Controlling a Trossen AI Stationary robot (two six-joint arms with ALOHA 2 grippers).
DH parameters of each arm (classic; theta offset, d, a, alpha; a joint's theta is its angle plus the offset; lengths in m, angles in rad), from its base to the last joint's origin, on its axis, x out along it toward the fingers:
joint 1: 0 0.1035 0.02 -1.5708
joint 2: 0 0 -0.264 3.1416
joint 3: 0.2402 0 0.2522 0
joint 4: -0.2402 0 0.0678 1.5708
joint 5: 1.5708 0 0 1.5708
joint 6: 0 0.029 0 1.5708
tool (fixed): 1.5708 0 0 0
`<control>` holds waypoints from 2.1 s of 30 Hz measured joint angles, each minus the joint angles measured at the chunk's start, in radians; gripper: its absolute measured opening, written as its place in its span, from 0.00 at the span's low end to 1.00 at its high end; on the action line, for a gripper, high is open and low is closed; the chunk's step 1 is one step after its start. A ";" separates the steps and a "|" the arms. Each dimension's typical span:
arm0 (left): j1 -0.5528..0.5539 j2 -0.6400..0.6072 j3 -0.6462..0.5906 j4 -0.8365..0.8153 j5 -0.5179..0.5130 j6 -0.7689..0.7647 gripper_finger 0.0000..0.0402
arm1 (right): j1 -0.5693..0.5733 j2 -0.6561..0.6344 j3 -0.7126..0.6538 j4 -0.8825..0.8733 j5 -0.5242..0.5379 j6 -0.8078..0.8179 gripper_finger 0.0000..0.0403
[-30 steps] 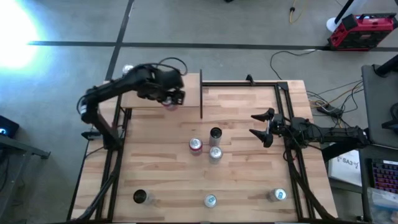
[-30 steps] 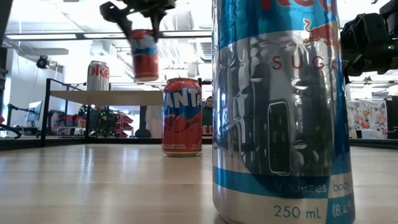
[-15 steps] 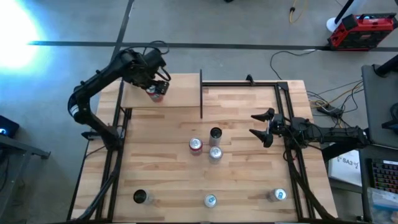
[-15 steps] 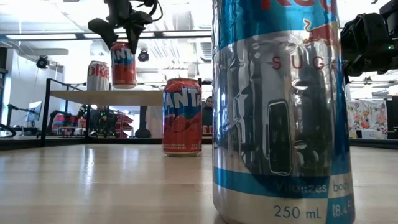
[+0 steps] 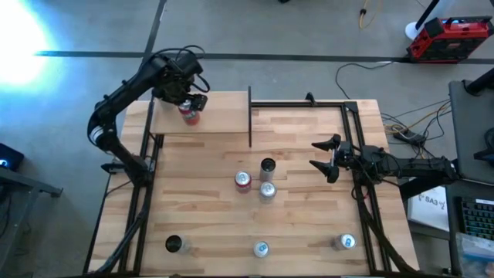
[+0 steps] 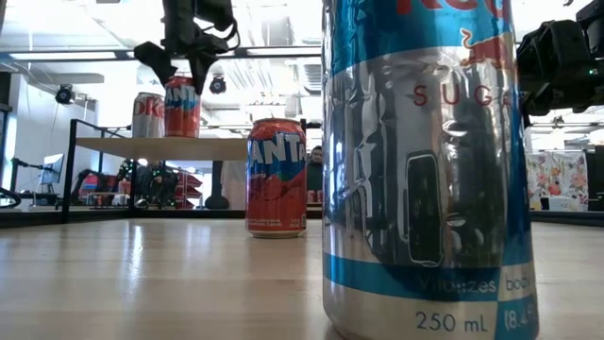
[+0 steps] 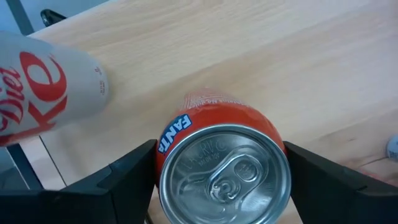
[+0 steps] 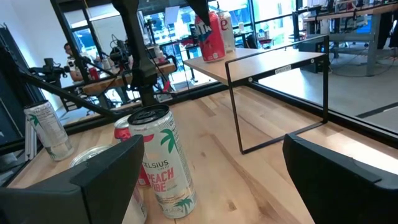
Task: Place canned beverage on shelf
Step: Put the top red soda can on the shelf
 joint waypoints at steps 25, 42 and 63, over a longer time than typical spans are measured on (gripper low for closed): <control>0.017 0.088 0.097 -0.005 -0.019 -0.052 0.78 | 0.000 0.000 0.000 0.000 0.000 0.000 0.91; 0.007 0.075 0.106 -0.009 -0.072 -0.194 0.97 | 0.000 0.000 0.000 0.000 0.000 0.000 0.91; -0.149 0.049 -0.048 0.054 -0.350 -0.552 1.00 | 0.000 0.000 0.000 0.000 0.000 0.000 0.91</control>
